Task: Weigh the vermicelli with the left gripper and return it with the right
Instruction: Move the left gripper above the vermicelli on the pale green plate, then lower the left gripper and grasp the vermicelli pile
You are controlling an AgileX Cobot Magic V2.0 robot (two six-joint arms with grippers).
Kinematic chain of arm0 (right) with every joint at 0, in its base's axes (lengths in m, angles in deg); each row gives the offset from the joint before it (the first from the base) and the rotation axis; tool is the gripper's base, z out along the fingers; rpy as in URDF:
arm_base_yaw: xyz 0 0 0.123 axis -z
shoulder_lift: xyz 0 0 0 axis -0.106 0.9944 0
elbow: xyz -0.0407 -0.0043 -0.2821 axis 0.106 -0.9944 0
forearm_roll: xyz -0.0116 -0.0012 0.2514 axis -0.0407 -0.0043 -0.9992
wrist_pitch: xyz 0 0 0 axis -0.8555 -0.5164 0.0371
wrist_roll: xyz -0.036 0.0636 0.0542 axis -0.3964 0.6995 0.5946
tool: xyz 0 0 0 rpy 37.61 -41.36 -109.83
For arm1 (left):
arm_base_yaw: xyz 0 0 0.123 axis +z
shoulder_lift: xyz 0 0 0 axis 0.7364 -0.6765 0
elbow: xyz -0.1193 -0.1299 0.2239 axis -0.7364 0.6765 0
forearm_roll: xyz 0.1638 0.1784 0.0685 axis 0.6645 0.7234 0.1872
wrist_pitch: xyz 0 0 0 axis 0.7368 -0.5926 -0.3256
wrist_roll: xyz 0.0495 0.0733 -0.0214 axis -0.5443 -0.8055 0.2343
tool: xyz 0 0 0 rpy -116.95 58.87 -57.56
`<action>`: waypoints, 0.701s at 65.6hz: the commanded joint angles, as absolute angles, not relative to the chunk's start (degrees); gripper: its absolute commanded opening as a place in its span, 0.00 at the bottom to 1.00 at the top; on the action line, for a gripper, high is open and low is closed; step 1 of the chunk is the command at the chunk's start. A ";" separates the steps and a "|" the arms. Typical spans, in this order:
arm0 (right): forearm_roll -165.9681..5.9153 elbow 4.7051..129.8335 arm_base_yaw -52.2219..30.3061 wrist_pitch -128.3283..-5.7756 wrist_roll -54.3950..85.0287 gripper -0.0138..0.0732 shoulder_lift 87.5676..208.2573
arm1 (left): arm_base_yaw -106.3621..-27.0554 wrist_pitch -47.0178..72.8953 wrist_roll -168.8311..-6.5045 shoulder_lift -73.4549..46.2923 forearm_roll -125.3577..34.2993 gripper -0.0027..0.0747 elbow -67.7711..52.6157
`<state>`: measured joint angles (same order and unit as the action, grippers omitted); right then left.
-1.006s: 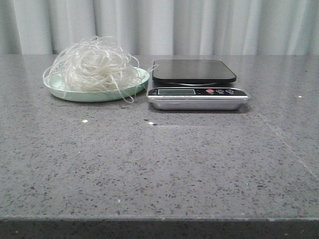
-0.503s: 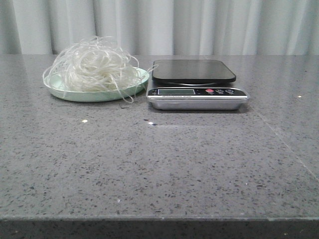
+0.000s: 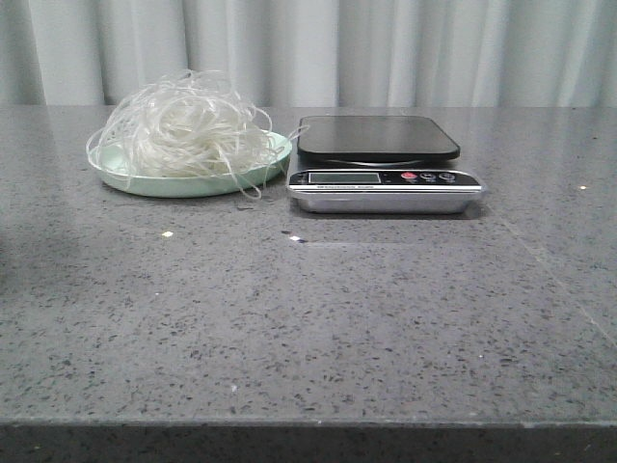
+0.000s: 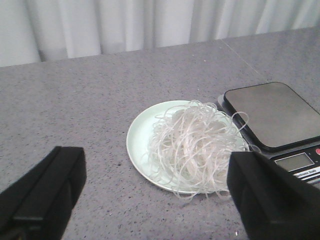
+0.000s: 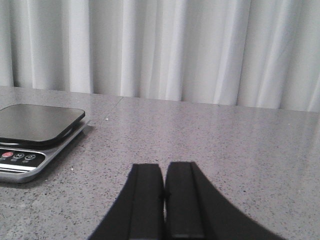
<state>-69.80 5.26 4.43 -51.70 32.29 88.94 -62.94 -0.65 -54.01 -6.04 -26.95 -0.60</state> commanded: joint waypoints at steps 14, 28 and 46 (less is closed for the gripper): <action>-69.01 5.72 4.79 -46.76 31.83 0.37 88.06 | -65.31 -3.85 -53.93 -28.31 -29.58 0.86 -17.70; -69.01 5.72 4.79 -46.76 31.83 0.37 88.06 | -65.31 -9.81 -53.93 -40.37 -33.34 0.86 -26.50; -69.01 5.72 4.79 -46.76 31.83 0.37 88.06 | -68.28 -14.68 -53.93 -50.69 -33.52 0.86 -32.38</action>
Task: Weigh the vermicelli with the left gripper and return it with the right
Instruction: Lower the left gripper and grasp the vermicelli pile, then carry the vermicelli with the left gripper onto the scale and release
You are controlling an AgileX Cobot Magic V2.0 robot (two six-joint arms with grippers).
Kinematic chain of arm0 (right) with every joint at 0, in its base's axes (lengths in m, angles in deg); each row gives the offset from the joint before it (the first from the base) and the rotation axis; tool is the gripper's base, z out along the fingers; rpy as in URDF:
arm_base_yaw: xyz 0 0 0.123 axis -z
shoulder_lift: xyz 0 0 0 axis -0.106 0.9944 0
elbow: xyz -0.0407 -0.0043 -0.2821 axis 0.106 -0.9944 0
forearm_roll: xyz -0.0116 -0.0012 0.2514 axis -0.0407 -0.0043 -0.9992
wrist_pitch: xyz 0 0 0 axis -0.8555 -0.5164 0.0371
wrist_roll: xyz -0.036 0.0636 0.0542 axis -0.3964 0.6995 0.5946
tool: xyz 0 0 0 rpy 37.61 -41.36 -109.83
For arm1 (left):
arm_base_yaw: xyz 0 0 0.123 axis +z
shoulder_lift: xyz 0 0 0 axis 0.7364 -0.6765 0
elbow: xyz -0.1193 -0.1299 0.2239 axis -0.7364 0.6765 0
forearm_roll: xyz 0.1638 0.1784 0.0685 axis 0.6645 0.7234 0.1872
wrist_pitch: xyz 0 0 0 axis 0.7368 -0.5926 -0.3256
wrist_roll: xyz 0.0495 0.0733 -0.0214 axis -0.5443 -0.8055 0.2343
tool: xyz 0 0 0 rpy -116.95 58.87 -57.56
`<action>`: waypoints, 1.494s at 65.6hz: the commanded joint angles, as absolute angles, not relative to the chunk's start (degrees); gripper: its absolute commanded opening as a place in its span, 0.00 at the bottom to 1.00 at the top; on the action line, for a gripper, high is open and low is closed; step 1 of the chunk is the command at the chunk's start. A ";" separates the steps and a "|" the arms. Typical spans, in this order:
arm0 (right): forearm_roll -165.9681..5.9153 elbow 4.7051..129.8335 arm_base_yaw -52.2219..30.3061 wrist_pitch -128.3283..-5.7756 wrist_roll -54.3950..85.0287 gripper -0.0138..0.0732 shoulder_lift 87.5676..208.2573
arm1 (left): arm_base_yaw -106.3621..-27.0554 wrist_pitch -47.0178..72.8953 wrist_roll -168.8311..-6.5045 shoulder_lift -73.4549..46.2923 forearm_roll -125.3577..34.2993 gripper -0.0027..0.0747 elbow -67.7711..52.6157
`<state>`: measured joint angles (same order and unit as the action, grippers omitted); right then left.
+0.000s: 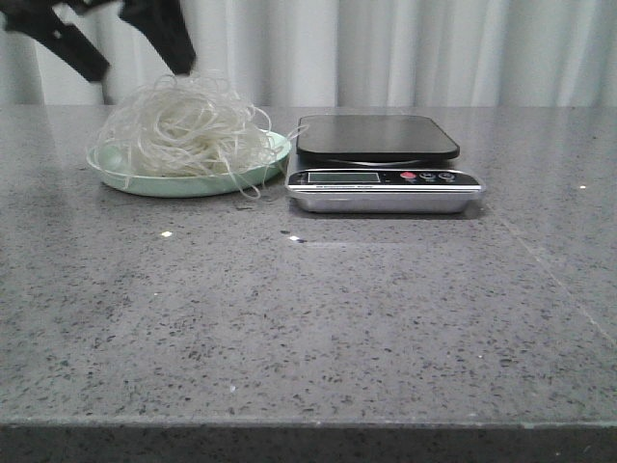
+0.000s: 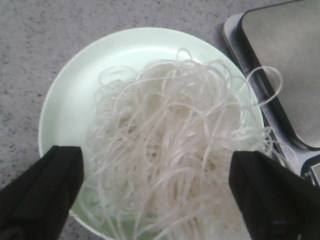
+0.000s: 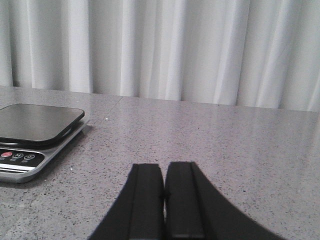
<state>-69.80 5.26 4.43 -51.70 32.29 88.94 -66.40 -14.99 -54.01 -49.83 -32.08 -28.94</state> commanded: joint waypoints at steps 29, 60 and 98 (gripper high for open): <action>-69.01 5.72 4.79 -46.76 31.83 0.37 88.06 | -69.56 -22.82 -52.85 -57.46 -31.82 0.23 -40.14; -69.01 5.72 4.79 -46.76 31.83 0.37 88.06 | -79.18 -18.47 -52.85 -58.71 -35.87 0.20 -60.20; -69.01 5.72 4.79 -46.76 31.83 0.37 88.06 | -80.32 -23.22 -52.48 -70.69 -35.51 0.80 -66.63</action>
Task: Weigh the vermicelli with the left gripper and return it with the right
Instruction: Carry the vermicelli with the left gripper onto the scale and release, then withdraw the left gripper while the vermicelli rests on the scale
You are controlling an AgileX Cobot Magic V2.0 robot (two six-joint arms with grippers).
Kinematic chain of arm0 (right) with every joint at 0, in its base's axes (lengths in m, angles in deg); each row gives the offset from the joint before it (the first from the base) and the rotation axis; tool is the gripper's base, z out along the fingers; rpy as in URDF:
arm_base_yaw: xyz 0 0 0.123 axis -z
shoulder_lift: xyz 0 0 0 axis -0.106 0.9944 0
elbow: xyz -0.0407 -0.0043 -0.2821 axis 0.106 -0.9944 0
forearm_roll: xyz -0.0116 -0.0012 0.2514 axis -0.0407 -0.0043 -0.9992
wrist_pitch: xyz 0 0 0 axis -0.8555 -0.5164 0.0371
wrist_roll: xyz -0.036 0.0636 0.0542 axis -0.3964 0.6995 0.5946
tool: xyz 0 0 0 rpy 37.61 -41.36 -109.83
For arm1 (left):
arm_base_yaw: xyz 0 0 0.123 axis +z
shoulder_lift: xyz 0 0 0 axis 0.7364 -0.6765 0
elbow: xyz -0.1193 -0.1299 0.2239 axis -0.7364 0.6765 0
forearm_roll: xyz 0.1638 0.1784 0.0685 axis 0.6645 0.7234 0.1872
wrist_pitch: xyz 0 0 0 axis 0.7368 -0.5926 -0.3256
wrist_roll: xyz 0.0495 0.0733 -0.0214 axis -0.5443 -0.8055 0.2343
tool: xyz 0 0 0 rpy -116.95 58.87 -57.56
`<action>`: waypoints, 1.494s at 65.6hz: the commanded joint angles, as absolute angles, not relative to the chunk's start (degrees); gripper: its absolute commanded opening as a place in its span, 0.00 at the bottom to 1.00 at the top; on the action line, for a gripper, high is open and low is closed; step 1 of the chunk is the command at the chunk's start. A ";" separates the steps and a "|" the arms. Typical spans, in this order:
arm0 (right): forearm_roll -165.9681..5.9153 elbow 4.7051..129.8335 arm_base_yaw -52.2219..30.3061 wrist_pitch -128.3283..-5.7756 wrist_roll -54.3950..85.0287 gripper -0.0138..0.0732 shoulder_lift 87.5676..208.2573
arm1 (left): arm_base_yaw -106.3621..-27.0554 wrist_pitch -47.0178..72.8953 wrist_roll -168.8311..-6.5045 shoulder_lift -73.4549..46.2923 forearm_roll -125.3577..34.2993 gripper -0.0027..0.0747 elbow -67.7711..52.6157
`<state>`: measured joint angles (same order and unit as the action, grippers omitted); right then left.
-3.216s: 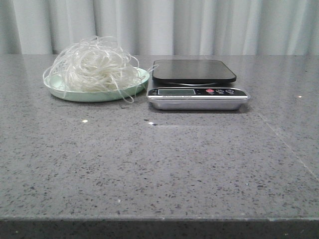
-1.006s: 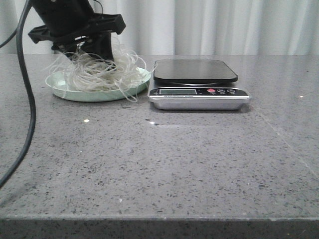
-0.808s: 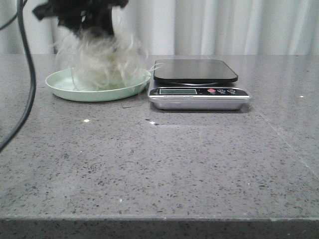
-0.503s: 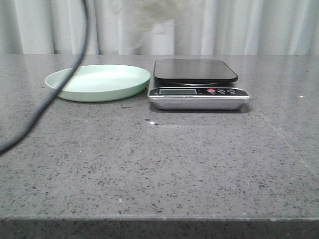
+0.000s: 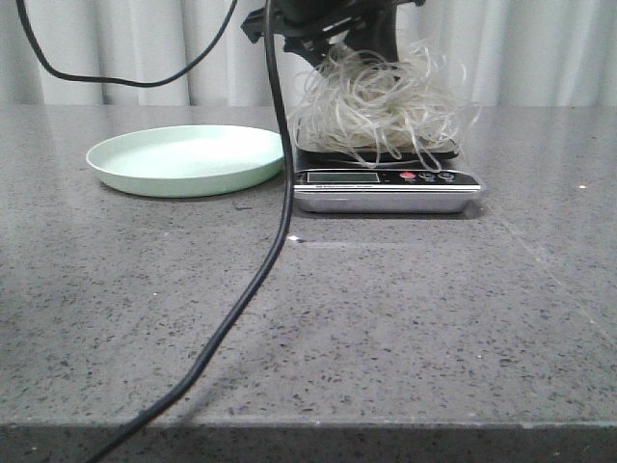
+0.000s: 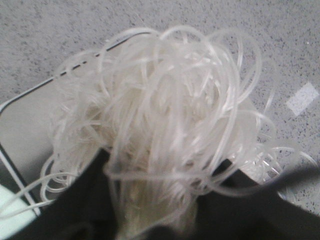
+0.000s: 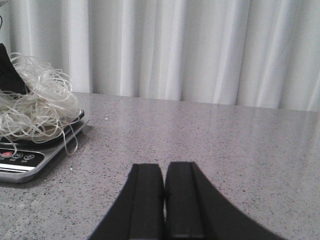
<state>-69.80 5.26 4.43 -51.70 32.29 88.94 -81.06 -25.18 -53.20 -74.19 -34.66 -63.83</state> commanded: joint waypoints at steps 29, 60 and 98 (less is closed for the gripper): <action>-69.01 5.72 4.79 -46.76 31.83 0.37 88.06 | -79.76 -26.90 -52.59 -54.72 -25.55 0.87 -68.45; -69.01 5.72 4.79 -46.76 31.83 0.37 88.06 | -79.76 -5.03 -52.59 -15.44 -21.50 0.82 -20.71; -69.01 5.72 4.79 -46.76 31.83 0.37 88.06 | -79.76 9.37 -52.48 13.19 -23.28 0.21 14.15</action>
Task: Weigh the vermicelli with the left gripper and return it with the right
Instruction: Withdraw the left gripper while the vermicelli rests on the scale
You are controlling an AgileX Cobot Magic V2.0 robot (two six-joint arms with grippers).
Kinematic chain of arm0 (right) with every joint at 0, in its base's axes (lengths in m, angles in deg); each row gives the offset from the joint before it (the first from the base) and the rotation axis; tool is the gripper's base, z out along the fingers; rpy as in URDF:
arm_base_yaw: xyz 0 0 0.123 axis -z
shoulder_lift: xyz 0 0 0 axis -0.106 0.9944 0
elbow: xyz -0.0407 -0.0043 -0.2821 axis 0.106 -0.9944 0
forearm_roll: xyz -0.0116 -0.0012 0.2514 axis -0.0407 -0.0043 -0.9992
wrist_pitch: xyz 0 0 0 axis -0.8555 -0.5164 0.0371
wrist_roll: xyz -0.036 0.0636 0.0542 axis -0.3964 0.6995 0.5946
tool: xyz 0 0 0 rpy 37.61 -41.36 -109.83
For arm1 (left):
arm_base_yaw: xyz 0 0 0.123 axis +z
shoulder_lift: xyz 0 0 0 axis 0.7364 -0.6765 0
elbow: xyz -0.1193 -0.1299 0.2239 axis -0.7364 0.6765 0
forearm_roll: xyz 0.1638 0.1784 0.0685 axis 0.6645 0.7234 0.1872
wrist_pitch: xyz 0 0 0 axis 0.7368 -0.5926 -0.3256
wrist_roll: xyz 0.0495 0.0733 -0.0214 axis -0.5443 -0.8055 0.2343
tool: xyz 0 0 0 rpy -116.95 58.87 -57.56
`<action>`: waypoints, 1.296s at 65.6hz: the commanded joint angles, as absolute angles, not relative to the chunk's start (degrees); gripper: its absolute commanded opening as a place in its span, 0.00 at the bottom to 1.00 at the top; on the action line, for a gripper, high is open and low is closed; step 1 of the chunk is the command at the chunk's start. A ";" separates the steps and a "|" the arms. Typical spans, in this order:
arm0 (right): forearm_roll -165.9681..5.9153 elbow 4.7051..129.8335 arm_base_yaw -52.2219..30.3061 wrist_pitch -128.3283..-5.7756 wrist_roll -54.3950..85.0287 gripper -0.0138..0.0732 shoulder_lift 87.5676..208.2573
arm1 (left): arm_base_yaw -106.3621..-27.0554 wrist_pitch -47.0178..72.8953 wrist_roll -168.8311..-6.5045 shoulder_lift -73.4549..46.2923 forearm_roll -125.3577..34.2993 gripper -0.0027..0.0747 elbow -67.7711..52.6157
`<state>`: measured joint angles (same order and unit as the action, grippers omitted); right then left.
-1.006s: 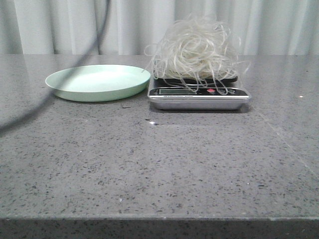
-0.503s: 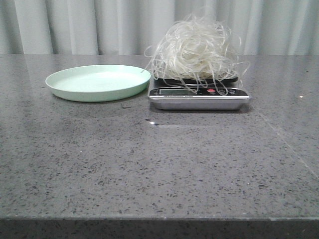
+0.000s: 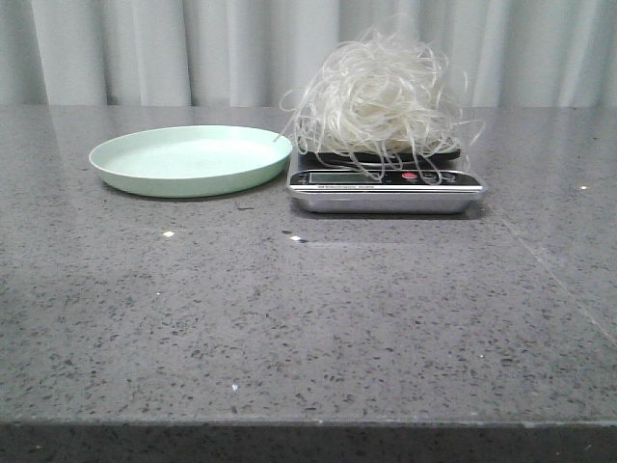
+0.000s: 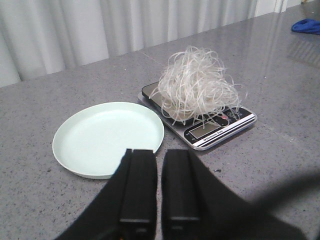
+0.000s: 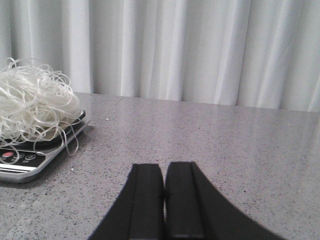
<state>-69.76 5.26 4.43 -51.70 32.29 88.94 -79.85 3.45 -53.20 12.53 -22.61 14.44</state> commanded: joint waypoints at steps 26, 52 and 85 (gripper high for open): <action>-69.01 5.72 4.79 -46.66 31.83 0.37 88.06 | -79.76 8.83 -52.48 13.19 -23.28 0.21 14.50; -70.62 21.88 4.63 -53.73 32.27 0.37 94.73 | -79.76 8.83 -52.48 13.19 -23.28 0.21 14.50; -75.26 39.48 1.78 -65.73 32.27 0.38 120.17 | -79.76 8.83 -52.48 13.19 -23.28 0.21 14.50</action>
